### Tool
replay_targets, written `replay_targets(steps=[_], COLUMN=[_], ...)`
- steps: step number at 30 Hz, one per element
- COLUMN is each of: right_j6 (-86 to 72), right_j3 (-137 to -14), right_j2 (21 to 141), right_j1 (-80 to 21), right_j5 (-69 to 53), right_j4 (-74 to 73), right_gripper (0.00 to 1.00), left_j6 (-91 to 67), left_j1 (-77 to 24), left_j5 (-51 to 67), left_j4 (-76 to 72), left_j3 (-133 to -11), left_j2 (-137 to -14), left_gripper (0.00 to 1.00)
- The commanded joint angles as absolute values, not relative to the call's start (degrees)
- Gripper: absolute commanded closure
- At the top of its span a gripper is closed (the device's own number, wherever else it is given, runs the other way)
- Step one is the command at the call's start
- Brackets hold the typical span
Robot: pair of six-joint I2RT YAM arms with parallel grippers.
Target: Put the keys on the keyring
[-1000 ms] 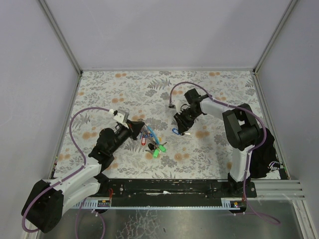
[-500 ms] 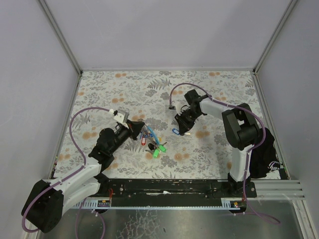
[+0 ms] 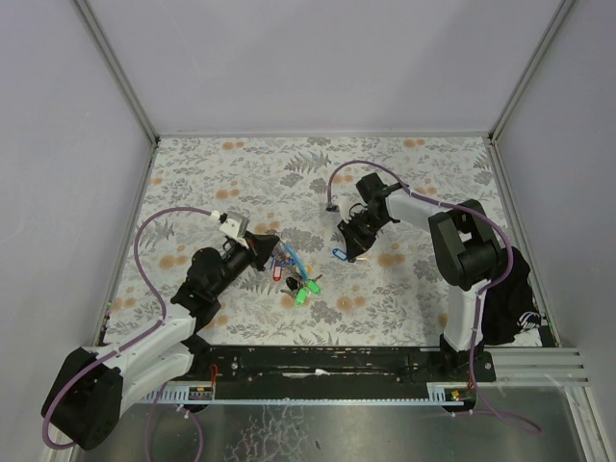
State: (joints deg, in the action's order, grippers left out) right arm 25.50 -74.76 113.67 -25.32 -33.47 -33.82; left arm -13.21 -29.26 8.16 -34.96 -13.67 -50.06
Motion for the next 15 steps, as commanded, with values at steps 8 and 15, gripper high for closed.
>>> replay_targets(steps=[8,15], right_j6=[24.15,24.96], right_j3=[-73.51,-70.71], right_j2=[109.06,100.82], right_j1=[-25.01,-25.00], right_j5=[-33.18,-34.23], right_j4=[-32.00,-29.93], right_gripper=[1.00,1.00], left_j6=[-13.30,-11.81], left_j1=[-29.53,-29.54], left_j5=[9.67,18.29], left_j4=[-38.27,-41.50], left_j3=[-14.94,-14.37], left_j2=[-49.17,-50.55], left_gripper=[1.00,1.00])
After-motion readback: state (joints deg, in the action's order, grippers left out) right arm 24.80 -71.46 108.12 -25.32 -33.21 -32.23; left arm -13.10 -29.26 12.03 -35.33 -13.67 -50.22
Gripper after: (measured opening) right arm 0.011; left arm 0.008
